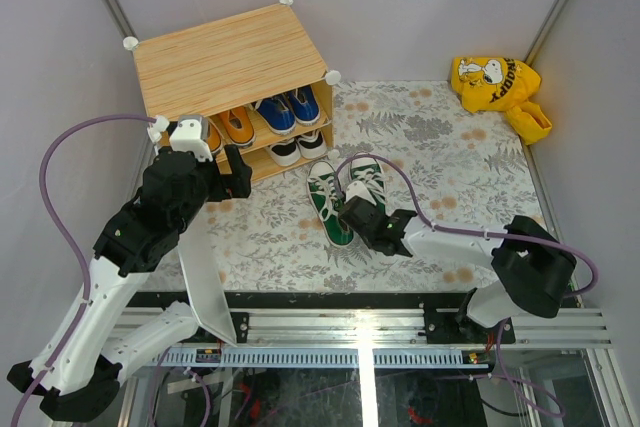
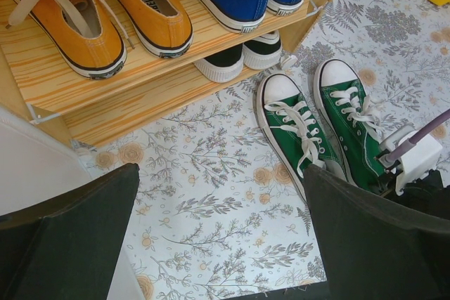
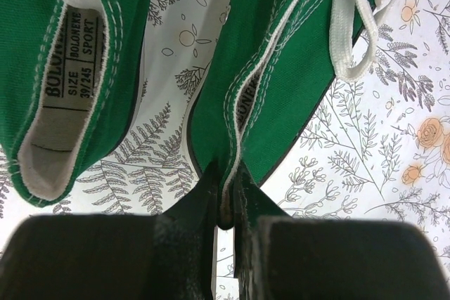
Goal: Place and organize the shoes in the shoe cabinet
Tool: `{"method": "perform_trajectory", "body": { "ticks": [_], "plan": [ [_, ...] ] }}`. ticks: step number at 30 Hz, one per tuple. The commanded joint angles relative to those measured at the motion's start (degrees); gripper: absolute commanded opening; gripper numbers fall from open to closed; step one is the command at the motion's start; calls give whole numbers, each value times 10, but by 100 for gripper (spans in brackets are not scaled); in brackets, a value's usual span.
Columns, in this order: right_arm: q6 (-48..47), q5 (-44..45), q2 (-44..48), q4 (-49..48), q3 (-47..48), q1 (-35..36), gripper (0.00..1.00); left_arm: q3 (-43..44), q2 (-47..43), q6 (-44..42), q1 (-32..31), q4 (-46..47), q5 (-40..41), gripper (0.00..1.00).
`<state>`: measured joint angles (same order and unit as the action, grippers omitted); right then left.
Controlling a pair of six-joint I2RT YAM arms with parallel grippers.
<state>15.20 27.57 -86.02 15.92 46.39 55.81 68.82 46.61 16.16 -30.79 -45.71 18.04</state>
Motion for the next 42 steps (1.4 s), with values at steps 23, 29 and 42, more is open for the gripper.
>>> {"method": "perform_trajectory", "body": {
  "ticks": [23,29,42],
  "plan": [
    [73,-111,57,-71,42,23,55,-4,-5,-3,-3,15,0,100],
    [152,-65,50,20,121,23,57,-4,-5,-2,-3,15,-3,100],
    [229,30,-87,100,209,23,59,-10,-19,-4,-3,14,-6,100]
  ]
}}
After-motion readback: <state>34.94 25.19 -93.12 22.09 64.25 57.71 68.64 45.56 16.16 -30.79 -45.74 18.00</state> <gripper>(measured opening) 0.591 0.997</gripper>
